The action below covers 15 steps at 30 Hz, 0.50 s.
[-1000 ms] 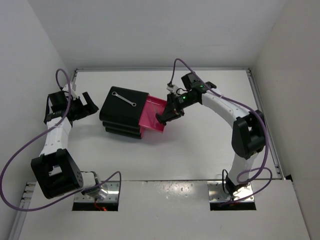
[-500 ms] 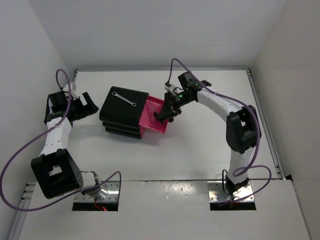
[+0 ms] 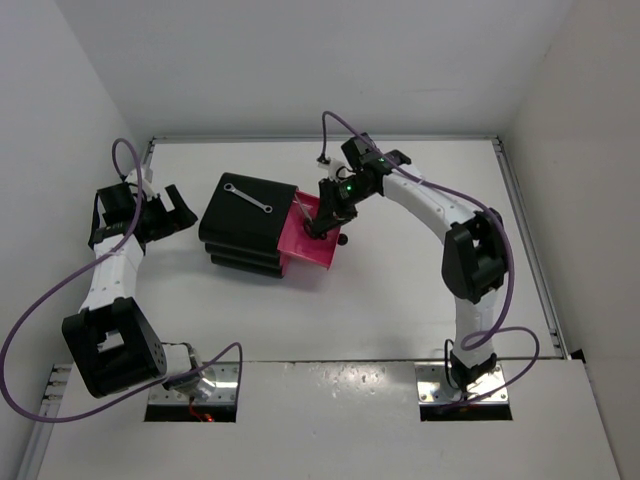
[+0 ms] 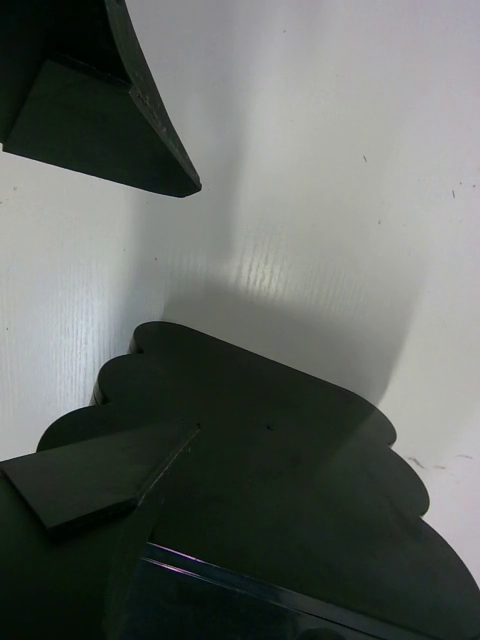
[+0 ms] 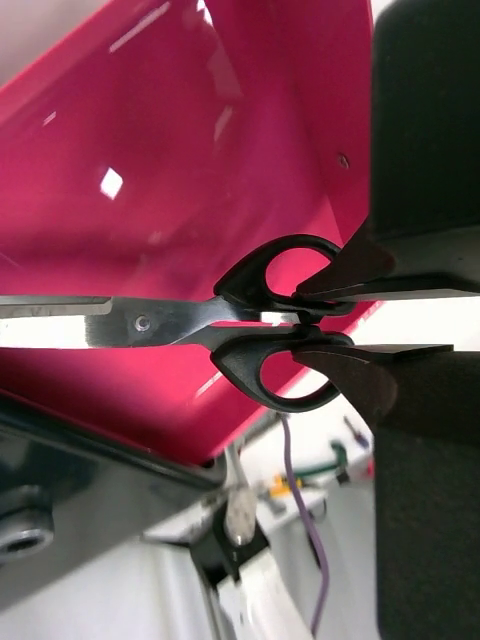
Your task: Sort the tools into containers
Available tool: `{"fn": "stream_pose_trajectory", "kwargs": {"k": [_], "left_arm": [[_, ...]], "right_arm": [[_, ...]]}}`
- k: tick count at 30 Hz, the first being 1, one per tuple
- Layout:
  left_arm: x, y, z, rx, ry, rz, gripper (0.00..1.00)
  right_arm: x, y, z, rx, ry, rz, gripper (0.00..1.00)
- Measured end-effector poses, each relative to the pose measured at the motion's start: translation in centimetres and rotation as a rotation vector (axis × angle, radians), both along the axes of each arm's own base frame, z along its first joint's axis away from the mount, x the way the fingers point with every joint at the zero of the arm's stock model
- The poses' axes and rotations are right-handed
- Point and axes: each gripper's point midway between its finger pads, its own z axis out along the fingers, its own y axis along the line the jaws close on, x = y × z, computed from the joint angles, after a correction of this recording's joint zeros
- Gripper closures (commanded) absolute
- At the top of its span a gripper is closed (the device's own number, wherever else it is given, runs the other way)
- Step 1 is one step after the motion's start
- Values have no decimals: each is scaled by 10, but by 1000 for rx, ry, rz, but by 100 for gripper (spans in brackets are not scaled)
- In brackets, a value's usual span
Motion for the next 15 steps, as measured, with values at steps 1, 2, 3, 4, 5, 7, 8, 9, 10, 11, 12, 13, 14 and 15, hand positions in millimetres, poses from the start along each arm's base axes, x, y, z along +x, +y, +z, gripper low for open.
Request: {"fn": "stream_pose_trajectory", "kwargs": {"k": [1,2,3,4,5,7,8,9,10,11,12,13,14,15], "left_arm": [[0,0,0,0,0,0,0],[0,0,0,0,0,0,0],[0,0,0,0,0,0,0],[0,0,0,0,0,0,0],[0,0,0,0,0,0,0],[0,0,0,0,-1,0,0],[0,0,0,1,-1,0,0],[0,0,0,1,-2,0,0],[1,0,1,1,-4,0,0],[1,0,1,2,-5,0,0],[1,0,1,3,-6,0,0],[1,1,1,3,-7,0,0],[1,1,1,3,-7,0,0],[1,1,1,3,-7,0,0]], "right_arm": [[0,0,-2,-13,-15,7,90],[1,0,-3,-27,-29,11,87],[2,-1,-3,-37,-38,12,84],[3,-2,-4,-47,-48,14,77],[4,-3,-5,-56,-60,17,72],[5,-4,-7,-74,-75,21,63],[5,-5,-8,-82,-80,22,61],[6,-5,-8,-89,-90,26,60],[6,-6,-9,-97,-95,27,58],[6,-7,-9,-103,-100,28,58],[7,-7,-10,-108,-106,29,58],[7,-7,-10,-112,-112,30,57],[7,-6,-9,-114,-117,34,57],[7,-6,-9,-114,-122,38,57]]}}
